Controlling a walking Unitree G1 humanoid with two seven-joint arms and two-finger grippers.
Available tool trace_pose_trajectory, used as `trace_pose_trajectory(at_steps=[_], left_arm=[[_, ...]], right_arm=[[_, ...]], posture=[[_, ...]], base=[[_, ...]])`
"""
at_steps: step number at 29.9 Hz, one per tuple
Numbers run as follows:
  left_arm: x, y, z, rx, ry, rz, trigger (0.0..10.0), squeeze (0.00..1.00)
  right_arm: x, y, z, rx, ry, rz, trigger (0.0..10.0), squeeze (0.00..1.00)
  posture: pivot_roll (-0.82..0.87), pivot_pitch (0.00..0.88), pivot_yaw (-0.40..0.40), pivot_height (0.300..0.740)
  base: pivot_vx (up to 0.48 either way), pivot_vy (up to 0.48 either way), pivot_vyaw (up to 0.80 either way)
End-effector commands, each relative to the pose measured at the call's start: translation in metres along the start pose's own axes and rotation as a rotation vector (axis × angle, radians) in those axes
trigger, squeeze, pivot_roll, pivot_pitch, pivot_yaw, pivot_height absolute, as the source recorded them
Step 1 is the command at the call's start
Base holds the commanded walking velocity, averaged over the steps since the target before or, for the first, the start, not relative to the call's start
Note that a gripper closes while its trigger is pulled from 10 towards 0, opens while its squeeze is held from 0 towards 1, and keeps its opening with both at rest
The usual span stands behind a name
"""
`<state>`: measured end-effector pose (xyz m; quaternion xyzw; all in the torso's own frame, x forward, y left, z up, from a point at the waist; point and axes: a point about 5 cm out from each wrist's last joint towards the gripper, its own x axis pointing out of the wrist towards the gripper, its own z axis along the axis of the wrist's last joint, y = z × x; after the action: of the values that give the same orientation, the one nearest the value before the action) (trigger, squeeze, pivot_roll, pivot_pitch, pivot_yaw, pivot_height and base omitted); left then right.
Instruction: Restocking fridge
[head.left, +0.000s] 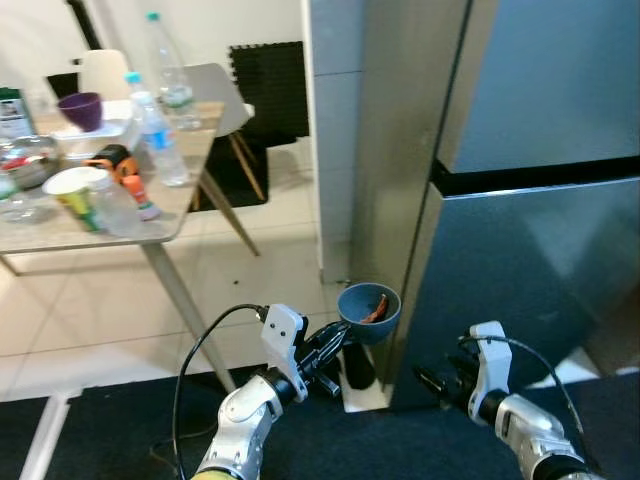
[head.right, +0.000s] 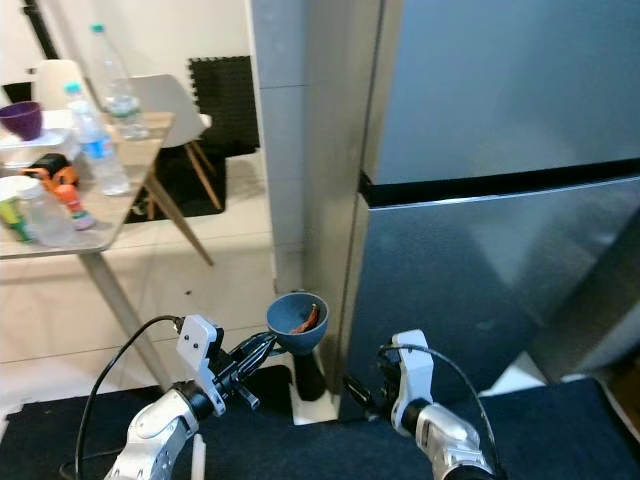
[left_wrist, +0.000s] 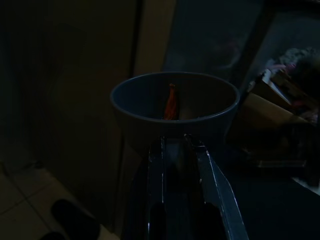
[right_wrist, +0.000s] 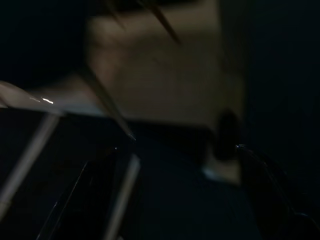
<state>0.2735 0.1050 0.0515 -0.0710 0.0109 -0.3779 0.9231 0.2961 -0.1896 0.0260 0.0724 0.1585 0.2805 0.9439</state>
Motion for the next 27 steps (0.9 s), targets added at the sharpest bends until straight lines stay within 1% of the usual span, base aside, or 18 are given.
trace_pose_trajectory(at_steps=[1, 3, 4, 5, 6, 7, 9, 11, 12, 13, 15, 16, 17, 19, 23, 24, 26, 27], left_arm=[[-0.001, -0.001, -0.002, -0.002, 0.003, -0.007, 10.0, 0.0], [-0.001, -0.001, -0.002, -0.001, 0.003, -0.008, 10.0, 0.0], [-0.002, -0.001, -0.001, 0.007, 0.002, -0.01, 10.0, 0.0], [-0.005, 0.002, 0.0, 0.022, 0.0, -0.001, 10.0, 0.0], [-0.005, 0.002, 0.0, 0.022, 0.0, -0.001, 10.0, 0.0], [-0.008, 0.005, 0.001, 0.031, -0.006, 0.013, 10.0, 0.0], [-0.011, 0.008, 0.003, 0.036, -0.013, 0.025, 10.0, 0.0], [-0.012, 0.009, 0.004, 0.037, -0.015, 0.028, 10.0, 0.0], [-0.014, 0.011, 0.005, 0.037, -0.019, 0.032, 10.0, 0.0], [-0.014, 0.011, 0.005, 0.037, -0.019, 0.032, 10.0, 0.0], [-0.018, 0.016, 0.009, 0.046, -0.034, 0.035, 10.0, 0.0], [-0.018, 0.016, 0.009, 0.046, -0.034, 0.035, 10.0, 0.0], [-0.02, 0.018, 0.012, 0.056, -0.043, 0.035, 10.0, 0.0], [-0.021, 0.02, 0.014, 0.064, -0.048, 0.036, 10.0, 0.0], [-0.02, 0.02, 0.019, 0.081, -0.066, 0.02, 10.0, 0.0], [-0.02, 0.02, 0.019, 0.081, -0.066, 0.02, 10.0, 0.0], [-0.018, 0.018, 0.02, 0.081, -0.071, 0.006, 10.0, 0.0], [-0.015, 0.015, 0.02, 0.08, -0.071, -0.004, 10.0, 0.0]], right_arm=[[0.005, 0.0, 0.026, -0.072, -0.068, 0.099, 10.0, 0.0], [0.005, -0.001, 0.031, -0.094, -0.071, 0.126, 10.0, 0.0], [0.004, -0.005, 0.048, -0.151, -0.085, 0.188, 10.0, 0.0], [0.0, -0.01, 0.07, -0.215, -0.107, 0.246, 10.0, 0.09], [0.0, -0.01, 0.07, -0.215, -0.107, 0.246, 10.0, 0.09], [-0.004, -0.017, 0.087, -0.268, -0.116, 0.258, 10.0, 1.0], [-0.009, -0.023, 0.1, -0.309, -0.116, 0.258, 10.0, 1.0], [-0.011, -0.025, 0.104, -0.323, -0.115, 0.266, 10.0, 1.0], [-0.015, -0.029, 0.114, -0.348, -0.127, 0.273, 10.0, 1.0], [-0.015, -0.029, 0.114, -0.348, -0.127, 0.273, 10.0, 1.0], [-0.026, -0.034, 0.138, -0.412, -0.141, 0.322, 10.0, 1.0], [-0.026, -0.034, 0.138, -0.412, -0.141, 0.322, 10.0, 1.0], [-0.031, -0.035, 0.15, -0.452, -0.14, 0.35, 10.0, 1.0], [-0.034, -0.035, 0.158, -0.48, -0.136, 0.373, 10.0, 1.0], [-0.037, -0.031, 0.185, -0.622, -0.117, 0.417, 10.0, 1.0], [-0.037, -0.031, 0.185, -0.622, -0.117, 0.417, 10.0, 1.0], [-0.037, -0.028, 0.196, -0.682, -0.112, 0.426, 10.0, 1.0], [-0.036, -0.024, 0.216, -0.773, -0.12, 0.401, 10.0, 0.0]], posture=[[-0.04, 0.047, -0.006, 0.74], [-0.04, 0.047, -0.006, 0.74], [-0.04, 0.048, -0.009, 0.74], [-0.03, 0.047, -0.016, 0.74], [-0.03, 0.047, -0.016, 0.74], [-0.03, 0.05, -0.02, 0.74], [-0.02, 0.05, -0.024, 0.74], [-0.02, 0.05, -0.024, 0.74], [-0.02, 0.05, -0.03, 0.74], [-0.02, 0.05, -0.03, 0.74], [-0.02, 0.05, -0.03, 0.74], [-0.02, 0.05, -0.03, 0.74], [-0.01, 0.053, -0.032, 0.74], [-0.01, 0.053, -0.032, 0.74], [-0.01, 0.055, -0.029, 0.74], [-0.01, 0.055, -0.029, 0.74], [-0.01, 0.057, -0.024, 0.74], [-0.01, 0.059, -0.022, 0.74]], base=[[0.0, 0.0, 0.0], [0.0, 0.0, 0.0], [0.0, 0.0, 0.0], [0.0, 0.0, 0.0], [0.0, 0.0, 0.0], [0.0, 0.0, 0.0], [0.0, 0.0, 0.0], [0.0, 0.0, 0.0], [0.0, 0.0, 0.0], [0.0, 0.0, 0.0], [0.0, 0.0, 0.0], [0.0, 0.0, 0.0], [0.0, 0.0, 0.0], [0.0, 0.0, 0.0], [0.0, 0.0, 0.0], [0.0, 0.0, 0.0], [0.0, 0.0, 0.0], [0.0, 0.0, 0.0]])
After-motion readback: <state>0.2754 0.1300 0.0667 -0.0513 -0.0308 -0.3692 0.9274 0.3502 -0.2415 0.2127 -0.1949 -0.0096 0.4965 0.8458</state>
